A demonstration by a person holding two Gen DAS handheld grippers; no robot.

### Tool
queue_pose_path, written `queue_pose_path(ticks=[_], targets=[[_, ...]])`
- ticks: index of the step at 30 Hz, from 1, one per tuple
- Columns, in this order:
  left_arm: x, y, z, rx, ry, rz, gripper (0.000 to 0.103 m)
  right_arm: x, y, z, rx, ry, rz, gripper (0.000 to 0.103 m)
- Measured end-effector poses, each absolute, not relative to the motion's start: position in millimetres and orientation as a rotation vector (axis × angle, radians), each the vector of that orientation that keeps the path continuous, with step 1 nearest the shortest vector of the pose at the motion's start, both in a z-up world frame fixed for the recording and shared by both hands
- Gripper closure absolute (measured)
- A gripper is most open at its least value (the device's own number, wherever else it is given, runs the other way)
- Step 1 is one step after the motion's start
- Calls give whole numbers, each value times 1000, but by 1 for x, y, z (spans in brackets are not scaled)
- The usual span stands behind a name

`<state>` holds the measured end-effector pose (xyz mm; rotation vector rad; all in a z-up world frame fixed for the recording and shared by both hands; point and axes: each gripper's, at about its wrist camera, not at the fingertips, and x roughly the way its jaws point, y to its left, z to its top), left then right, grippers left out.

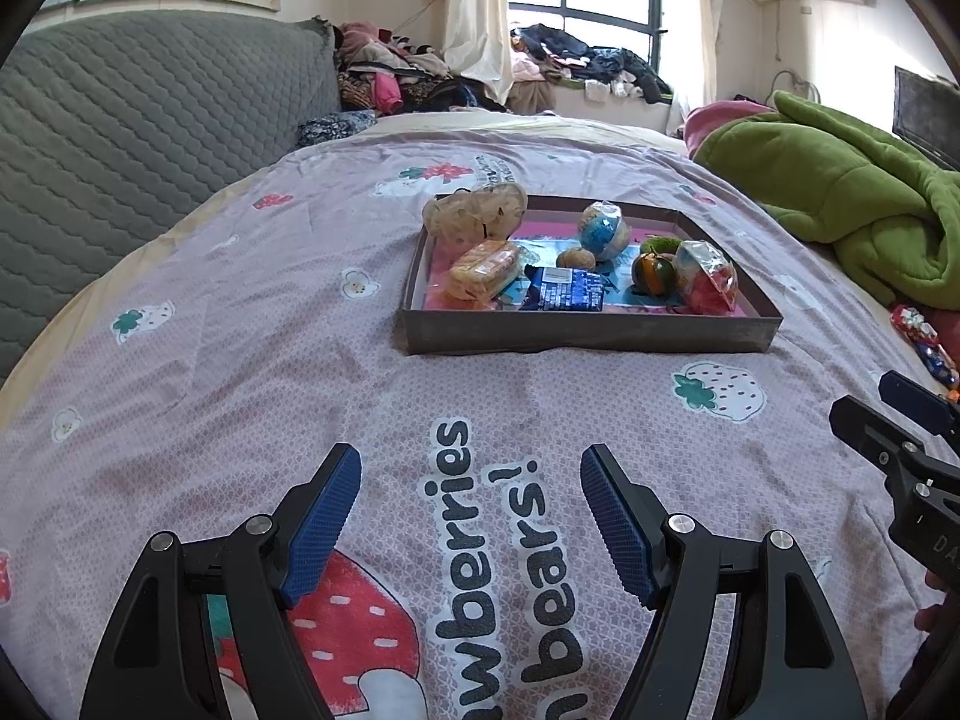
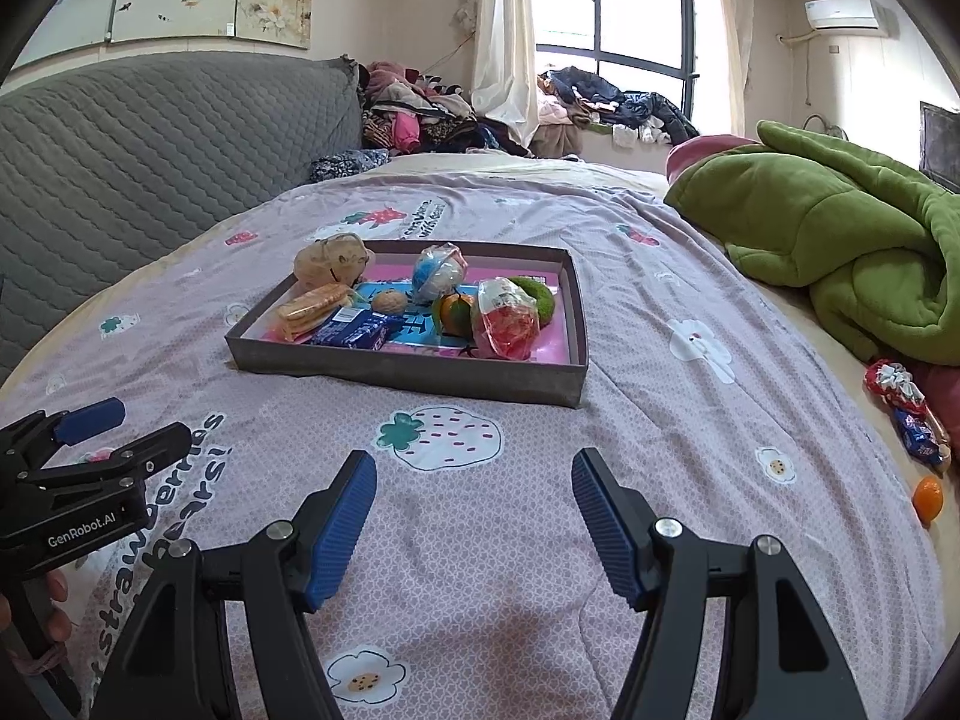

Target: Organize objects

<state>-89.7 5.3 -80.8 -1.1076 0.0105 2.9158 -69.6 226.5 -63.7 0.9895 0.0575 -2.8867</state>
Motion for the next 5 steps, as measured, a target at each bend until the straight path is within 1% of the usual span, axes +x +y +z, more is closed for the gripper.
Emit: queue_pose_path(ticks=[5], targets=[[-91,3,-81,-1099,13,2931,26,-72,226,-68,1007,61,-2883,36]])
